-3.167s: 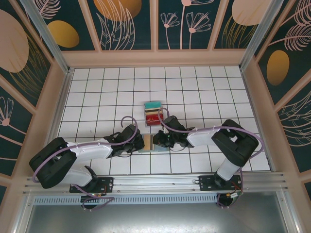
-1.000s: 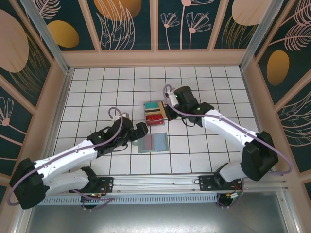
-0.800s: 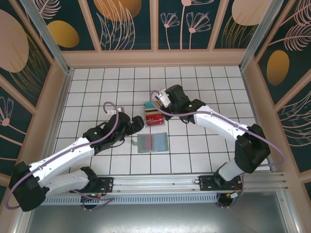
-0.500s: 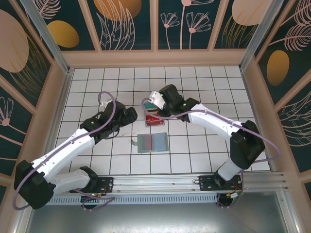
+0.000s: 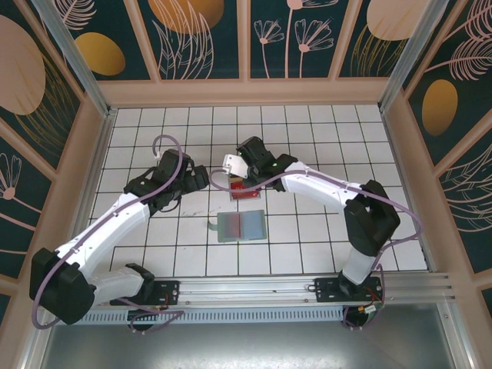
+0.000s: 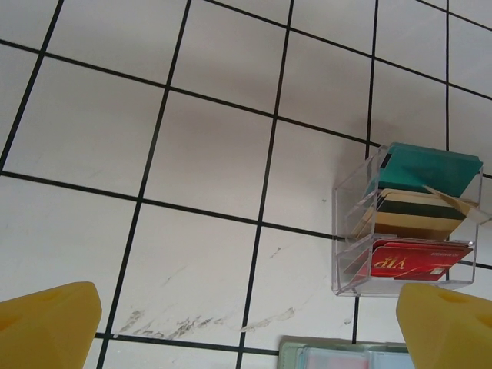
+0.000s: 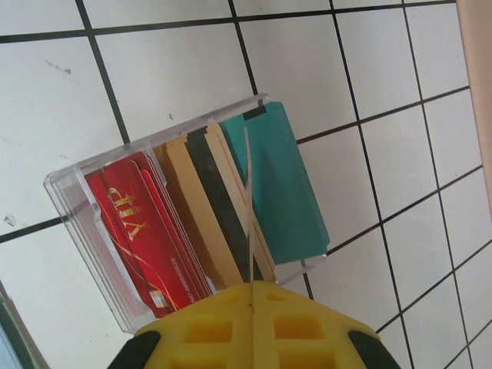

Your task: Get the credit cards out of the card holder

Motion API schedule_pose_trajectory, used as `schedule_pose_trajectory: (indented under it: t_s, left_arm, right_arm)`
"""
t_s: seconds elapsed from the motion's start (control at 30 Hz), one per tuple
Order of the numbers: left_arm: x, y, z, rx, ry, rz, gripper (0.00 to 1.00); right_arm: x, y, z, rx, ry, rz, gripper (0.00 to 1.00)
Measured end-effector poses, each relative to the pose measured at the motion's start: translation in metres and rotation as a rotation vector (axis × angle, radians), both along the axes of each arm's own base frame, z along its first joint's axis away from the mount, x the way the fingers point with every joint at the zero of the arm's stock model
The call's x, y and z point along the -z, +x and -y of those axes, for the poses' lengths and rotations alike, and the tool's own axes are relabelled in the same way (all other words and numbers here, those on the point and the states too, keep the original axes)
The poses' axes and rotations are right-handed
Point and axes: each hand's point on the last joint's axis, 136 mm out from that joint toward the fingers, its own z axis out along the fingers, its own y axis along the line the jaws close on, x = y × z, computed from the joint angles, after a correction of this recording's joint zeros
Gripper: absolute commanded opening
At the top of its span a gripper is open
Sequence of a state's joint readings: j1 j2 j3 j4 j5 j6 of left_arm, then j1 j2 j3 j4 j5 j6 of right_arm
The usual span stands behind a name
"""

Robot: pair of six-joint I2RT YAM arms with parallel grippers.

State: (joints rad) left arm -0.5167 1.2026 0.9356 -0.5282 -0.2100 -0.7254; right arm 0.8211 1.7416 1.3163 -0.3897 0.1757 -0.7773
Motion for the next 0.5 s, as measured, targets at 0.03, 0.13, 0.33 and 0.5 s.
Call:
schedule_pose_trajectory:
  t_s: [0.03, 0.13, 0.33, 0.5]
  left_arm:
    - [0.001, 0.001, 0.001, 0.0, 0.001, -0.002, 0.98]
    - [0.006, 0.002, 0.001, -0.001, 0.009, -0.018, 0.99]
    - [0.008, 0.009, 0.004, -0.007, 0.012, -0.032, 0.99]
    - [0.005, 0.017, 0.003, -0.019, 0.01, -0.029, 0.98]
  right_arm:
    - [0.002, -0.001, -0.001, -0.005, -0.005, -0.002, 0.0]
    - [0.007, -0.002, -0.002, -0.017, -0.018, -0.007, 0.0]
    - [0.01, -0.004, -0.001, -0.031, -0.033, -0.007, 0.0]
    - [0.022, -0.006, -0.001, -0.034, -0.055, -0.027, 0.0]
